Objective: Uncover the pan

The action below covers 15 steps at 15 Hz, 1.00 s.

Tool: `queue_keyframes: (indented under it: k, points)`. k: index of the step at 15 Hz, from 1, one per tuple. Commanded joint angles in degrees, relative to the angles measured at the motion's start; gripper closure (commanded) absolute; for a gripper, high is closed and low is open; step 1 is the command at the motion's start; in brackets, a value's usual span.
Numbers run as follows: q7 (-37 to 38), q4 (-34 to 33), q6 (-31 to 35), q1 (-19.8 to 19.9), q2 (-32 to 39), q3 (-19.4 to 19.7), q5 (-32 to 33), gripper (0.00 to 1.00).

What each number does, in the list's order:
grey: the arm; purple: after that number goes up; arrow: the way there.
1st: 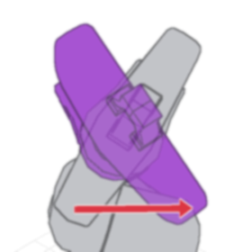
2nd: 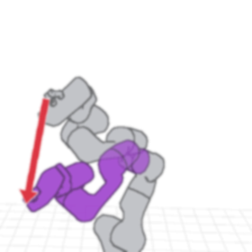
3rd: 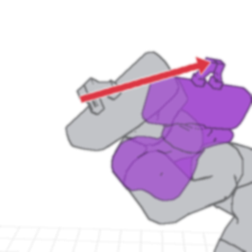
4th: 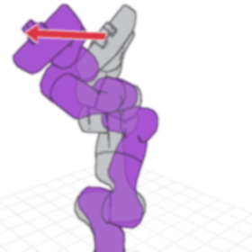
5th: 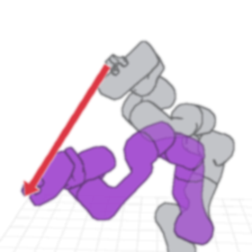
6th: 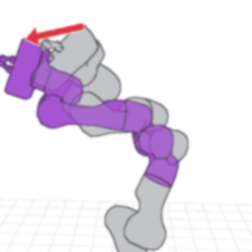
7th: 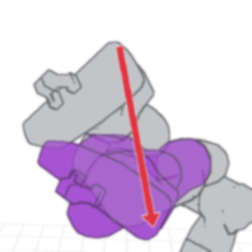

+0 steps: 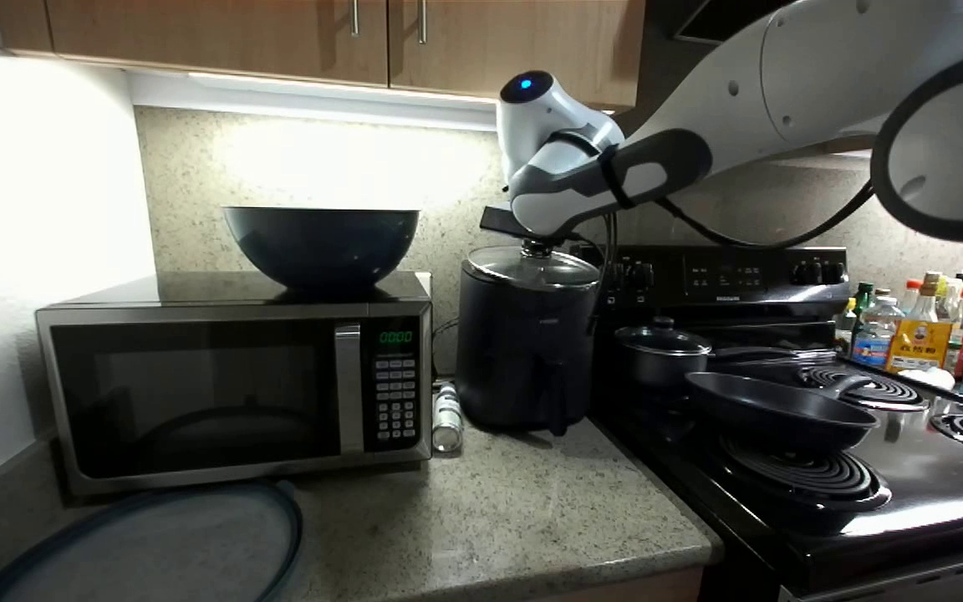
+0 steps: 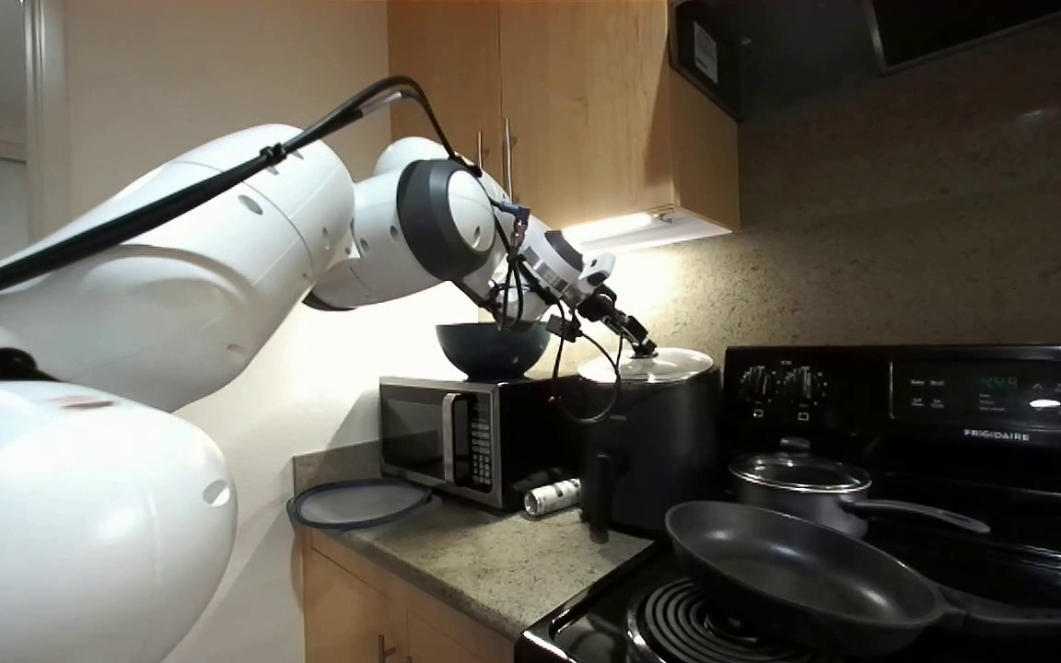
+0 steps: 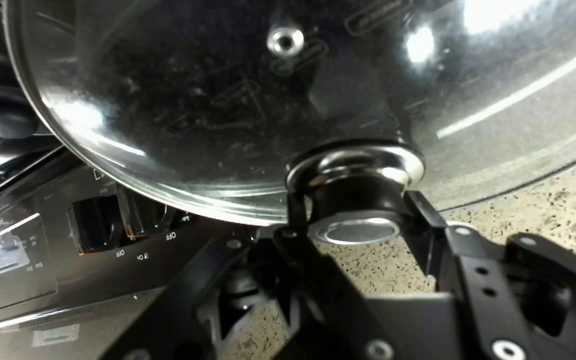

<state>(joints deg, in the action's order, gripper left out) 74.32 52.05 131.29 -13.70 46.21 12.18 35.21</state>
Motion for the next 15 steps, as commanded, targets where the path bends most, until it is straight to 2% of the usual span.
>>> queue_keyframes:
  k: [1, 7, 8, 9, 13, 15]
  points:
    - [-4.5, -9.5, -3.4, 1.7, 5.5, -1.4, -2.4, 0.75]
    - [-8.5, -16.9, -7.5, 2.5, 9.4, -3.0, -3.8, 0.75]
    - [-8.8, -17.6, -8.0, 2.7, 9.6, -3.2, -4.0, 0.25]
    - [-9.3, -18.2, -8.4, 2.8, 9.7, -3.5, -4.3, 0.24]
    - [-9.3, -20.2, -8.1, 3.1, 10.5, -4.1, -4.9, 0.02]
    - [-9.2, -20.6, -8.4, 3.2, 10.3, -4.3, -5.1, 0.00]
